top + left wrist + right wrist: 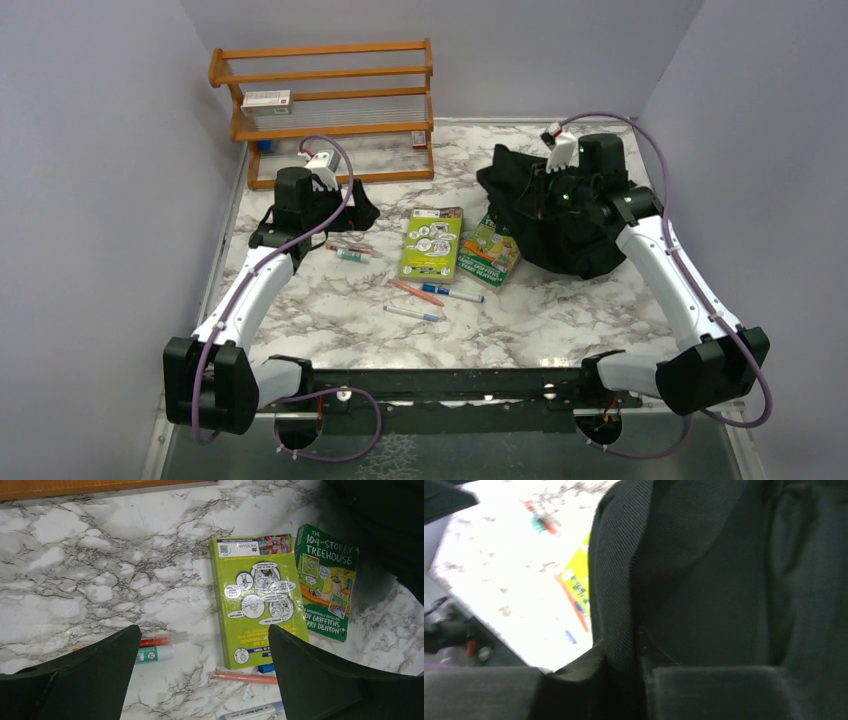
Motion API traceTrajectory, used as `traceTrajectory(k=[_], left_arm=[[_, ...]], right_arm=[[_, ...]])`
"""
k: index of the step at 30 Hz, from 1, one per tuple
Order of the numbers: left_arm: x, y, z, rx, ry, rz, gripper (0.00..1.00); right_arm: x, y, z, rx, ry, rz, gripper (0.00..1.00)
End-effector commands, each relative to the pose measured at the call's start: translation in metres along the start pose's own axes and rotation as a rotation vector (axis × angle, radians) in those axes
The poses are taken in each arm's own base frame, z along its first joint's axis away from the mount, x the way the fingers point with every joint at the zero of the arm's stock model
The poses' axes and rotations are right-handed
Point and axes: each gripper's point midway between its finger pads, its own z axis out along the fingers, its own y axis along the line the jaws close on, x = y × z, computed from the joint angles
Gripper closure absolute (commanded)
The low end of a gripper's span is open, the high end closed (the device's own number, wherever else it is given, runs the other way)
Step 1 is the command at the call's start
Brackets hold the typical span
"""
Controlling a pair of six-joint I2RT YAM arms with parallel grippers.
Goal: Pack the student bag
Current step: Move the student bag to the center of the board.
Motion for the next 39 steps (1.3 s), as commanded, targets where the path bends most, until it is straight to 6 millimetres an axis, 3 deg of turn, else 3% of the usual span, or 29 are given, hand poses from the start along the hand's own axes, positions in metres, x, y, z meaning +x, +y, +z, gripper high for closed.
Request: traceTrajectory(k=[1,3,6,13,19,22,31,37,39], left_arm=[[0.0,-0.008,0.002,0.061,-0.009,-0.007,0.01],[0.001,-0.009,0.002,0.063,-0.009,-0.01,0.01],[0.002,-0.009,0.002,0.065,-0.007,-0.019,0.01],[0.006,-0.017,0.008,0.067,0.004,-0.031,0.01],[0.012,-0.047,0.023,0.091,0.037,-0.023,0.01],[0.004,-0.061,0.032,0.118,0.05,-0.022,0.01],[-0.045,-0.08,0.07,0.148,0.067,-0.024,0.02],[-0.035,-0.089,0.096,0.176,0.113,0.009,0.07],[-0.033,-0.101,0.102,0.206,0.119,-0.005,0.07]], right_arm=[[0.009,0.061,0.006,-0.363,-0.015,0.005,0.65],[0.023,0.057,0.014,-0.358,0.006,0.025,0.47],[0.034,0.036,0.02,-0.229,0.007,0.057,0.38],[0.027,0.002,0.001,0.021,-0.116,0.095,0.33],[0.037,-0.032,0.0,0.223,-0.157,0.235,0.33],[0.033,-0.033,0.011,0.214,-0.173,0.277,0.34],[0.005,-0.048,0.055,0.227,-0.17,0.285,0.4],[-0.001,-0.062,0.098,0.234,-0.066,0.246,0.43],[-0.003,-0.07,0.106,0.265,-0.049,0.239,0.43]])
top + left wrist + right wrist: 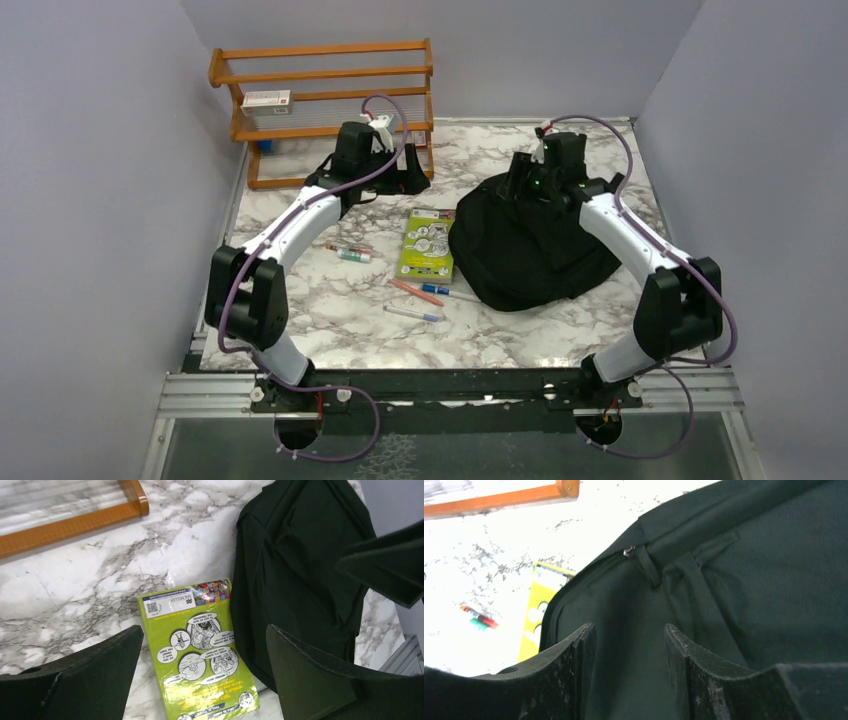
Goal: Pack the student bag
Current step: Move the student bag to the center of the board.
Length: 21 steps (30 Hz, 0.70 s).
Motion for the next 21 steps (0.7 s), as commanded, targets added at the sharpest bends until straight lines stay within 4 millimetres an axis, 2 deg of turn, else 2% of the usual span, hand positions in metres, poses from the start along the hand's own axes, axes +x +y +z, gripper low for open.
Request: traceTrajectory(k=[1,5,7,9,12,17,21], left_arm=[[0.005,-0.026,0.017,0.067,0.026,-0.003,0.07],[0.009,-0.06,0.041,0.121,0.036,0.045,0.06],[0.013,-0.066,0.056,0.126,0.051,0.058,0.06],[0.022,-0.064,0.069,0.121,0.078,0.054,0.06],[0.037,-0.056,0.081,0.113,0.117,0.058,0.06],[0.057,-0.046,0.091,0.1,0.152,0.073,0.07],[0.075,-0.049,0.097,0.111,0.186,0.091,0.07]], right_arm=[[-0.019,-0.007,0.019,0.052,-0.016,-0.044,0.44],[-0.02,-0.009,0.017,0.065,-0.027,-0.029,0.44],[-0.013,-0.012,0.011,0.071,-0.029,-0.013,0.44],[-0.004,-0.018,-0.001,0.097,-0.037,-0.001,0.44],[0.001,-0.026,-0.03,0.133,-0.082,0.007,0.43],[0.006,-0.028,-0.087,0.139,-0.193,0.05,0.39],[0.012,-0.025,-0.115,0.107,-0.254,0.08,0.38]])
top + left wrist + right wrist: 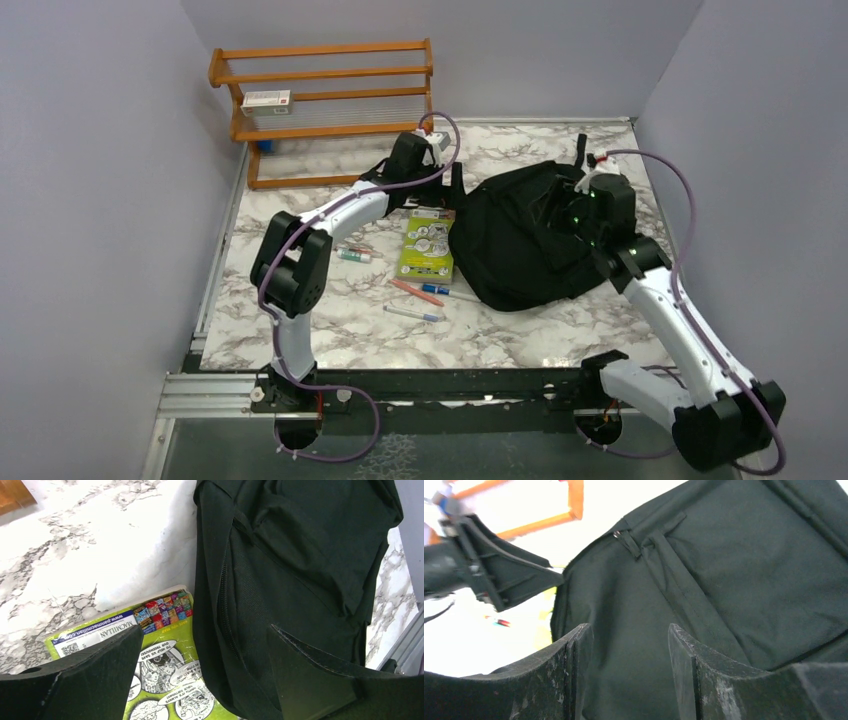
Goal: Pack the student bag
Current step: Move the student bag to the center of the board, then unzip the student bag at the center of the board.
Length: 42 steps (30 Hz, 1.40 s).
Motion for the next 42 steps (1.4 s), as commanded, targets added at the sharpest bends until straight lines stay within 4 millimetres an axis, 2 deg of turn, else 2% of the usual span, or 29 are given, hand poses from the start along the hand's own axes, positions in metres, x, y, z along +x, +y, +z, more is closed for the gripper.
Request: traceTrajectory(k=[1,5,8,13,19,22,27,30,35,38,42], left_arm=[[0.014,-0.006,0.013,0.022,0.019,0.05,0.07],[0.019,-0.009,0.023,0.057,0.038,0.047,0.08],[0.02,-0.013,0.029,0.086,0.052,0.049,0.13],[0.024,-0.021,0.03,0.118,0.066,0.096,0.35],[0.027,-0.034,0.023,0.127,0.04,0.192,0.72],[0.028,-0.043,0.017,0.127,0.017,0.272,0.85],[0.026,-0.062,0.002,0.101,-0.054,0.421,0.98],[0.027,-0.07,-0.007,0.089,-0.088,0.476,1.0],[0.029,-0.09,-0.016,0.116,-0.131,0.532,1.0],[0.032,-0.098,-0.02,0.129,-0.148,0.574,1.0],[0.037,-0.1,-0.019,0.124,-0.142,0.584,1.0]], right_arm=[[0.006,-0.008,-0.02,0.023,-0.035,0.048,0.38],[0.013,-0.006,-0.019,-0.004,-0.016,0.043,0.37],[0.021,-0.005,-0.011,-0.01,0.009,0.044,0.38],[0.032,-0.001,0.006,-0.039,0.051,0.057,0.38],[0.038,0.007,0.02,-0.068,0.08,0.097,0.37],[0.033,0.008,0.022,-0.068,0.065,0.109,0.37],[0.024,0.006,0.024,-0.036,0.024,0.179,0.38],[0.016,0.003,0.028,-0.016,-0.023,0.228,0.38],[0.004,0.016,0.044,-0.053,-0.027,0.262,0.39],[0.001,0.029,0.053,-0.108,-0.011,0.287,0.41],[0.003,0.036,0.068,-0.141,0.008,0.298,0.43]])
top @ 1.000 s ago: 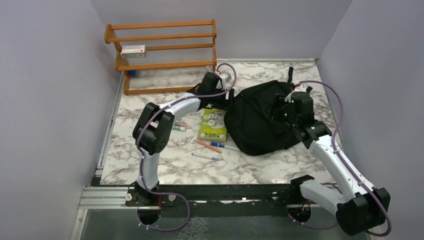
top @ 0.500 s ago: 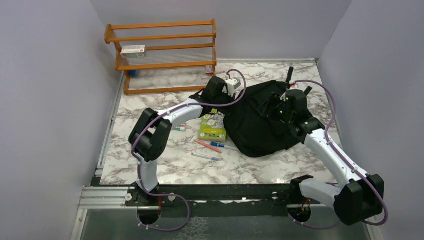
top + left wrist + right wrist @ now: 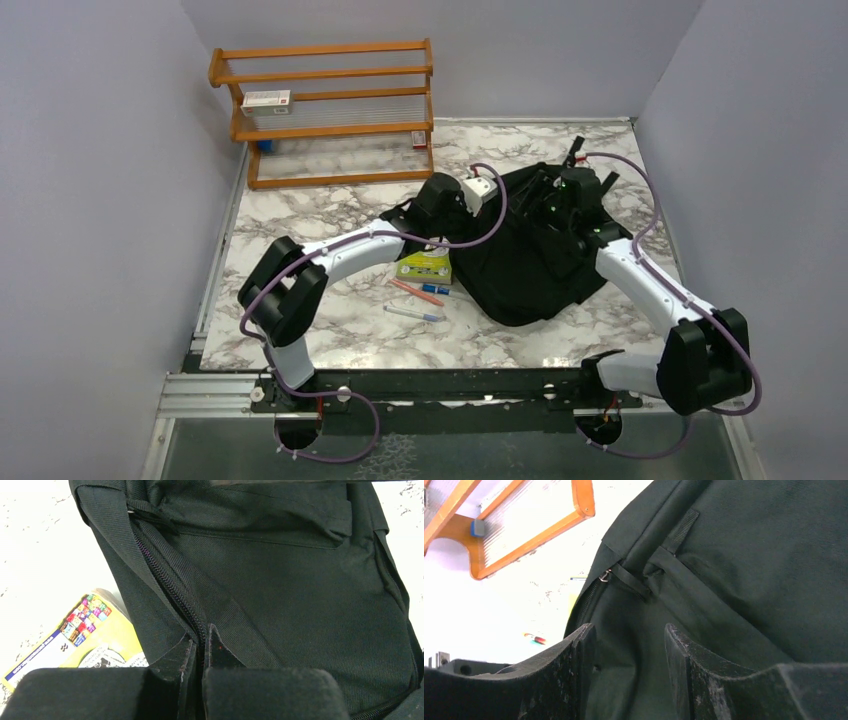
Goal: Pack the student bag
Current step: Unzip the student bag at the center of the board.
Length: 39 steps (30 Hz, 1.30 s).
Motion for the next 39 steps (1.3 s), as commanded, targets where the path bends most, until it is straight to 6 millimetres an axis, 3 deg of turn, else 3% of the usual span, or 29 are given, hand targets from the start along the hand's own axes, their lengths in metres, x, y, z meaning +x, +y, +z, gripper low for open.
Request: traceTrajectory(k=[1,7,12,20,27,39], left_arm=[[-0.033,-0.007,-0.009,-0.012,-0.108,0.078,1.0],[-0.029,-0.01,-0.005,-0.011,-0.096,0.077,1.0],[-0.029,-0.004,-0.005,-0.043,-0.091,0.072,1.0],[-0.028,0.002,-0.004,-0.079,-0.081,0.052,1.0],[-0.026,-0.001,0.0,-0.058,-0.066,0.05,1.0],[-0.024,-0.002,0.002,-0.052,-0.057,0.052,1.0]], right_arm=[[-0.018,0.028,0.015,-0.098,-0.024,0.029,0.44],[-0.006,0.035,0.043,-0.139,0.056,0.022,0.48],[-0.001,0.023,0.047,-0.108,0.05,-0.001,0.5],[-0.01,-0.003,0.045,-0.063,0.016,-0.467,0.49],[0.004,0.018,0.052,-0.27,0.078,-0.718,0.48],[0.001,0.019,0.089,-0.284,0.111,-0.808,0.56]])
